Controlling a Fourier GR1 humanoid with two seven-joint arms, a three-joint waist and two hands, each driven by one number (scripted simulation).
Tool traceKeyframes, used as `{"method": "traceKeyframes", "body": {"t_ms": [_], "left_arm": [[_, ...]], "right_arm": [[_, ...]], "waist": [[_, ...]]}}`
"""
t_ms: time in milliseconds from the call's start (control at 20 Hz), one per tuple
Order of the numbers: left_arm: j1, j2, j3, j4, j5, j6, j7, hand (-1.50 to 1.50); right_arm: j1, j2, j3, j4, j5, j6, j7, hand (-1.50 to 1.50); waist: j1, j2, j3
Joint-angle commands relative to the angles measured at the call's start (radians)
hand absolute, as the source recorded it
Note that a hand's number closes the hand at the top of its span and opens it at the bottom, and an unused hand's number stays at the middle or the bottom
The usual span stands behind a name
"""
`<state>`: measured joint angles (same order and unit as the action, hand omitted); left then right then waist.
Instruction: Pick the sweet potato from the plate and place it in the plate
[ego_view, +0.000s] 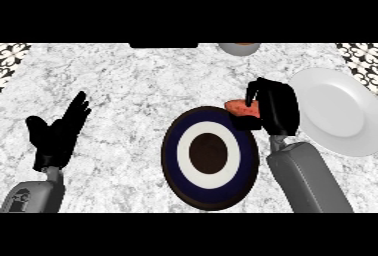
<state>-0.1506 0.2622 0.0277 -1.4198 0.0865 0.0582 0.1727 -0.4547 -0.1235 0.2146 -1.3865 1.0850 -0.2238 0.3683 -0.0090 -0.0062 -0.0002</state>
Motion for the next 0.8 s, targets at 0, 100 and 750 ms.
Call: {"method": "traceKeyframes", "body": {"t_ms": [0, 100, 750], "left_arm": [[0.012, -0.028, -0.017, -0.009, -0.021, 0.023, -0.005, 0.0], [-0.004, -0.032, -0.008, 0.047, -0.013, -0.004, -0.048, 0.0], [0.0, -0.026, 0.025, 0.025, -0.024, -0.02, -0.043, 0.0]], "right_arm": [[0.002, -0.045, -0.089, -0.079, 0.046, -0.066, 0.071, 1.5], [0.023, -0.033, -0.124, -0.107, 0.014, -0.08, 0.078, 1.5], [0.047, -0.254, -0.487, 0.113, -0.318, -0.096, -0.194, 1.5]], "waist": [[0.0, 0.003, 0.0], [0.002, 0.006, 0.0], [0.014, 0.008, 0.001]]}}
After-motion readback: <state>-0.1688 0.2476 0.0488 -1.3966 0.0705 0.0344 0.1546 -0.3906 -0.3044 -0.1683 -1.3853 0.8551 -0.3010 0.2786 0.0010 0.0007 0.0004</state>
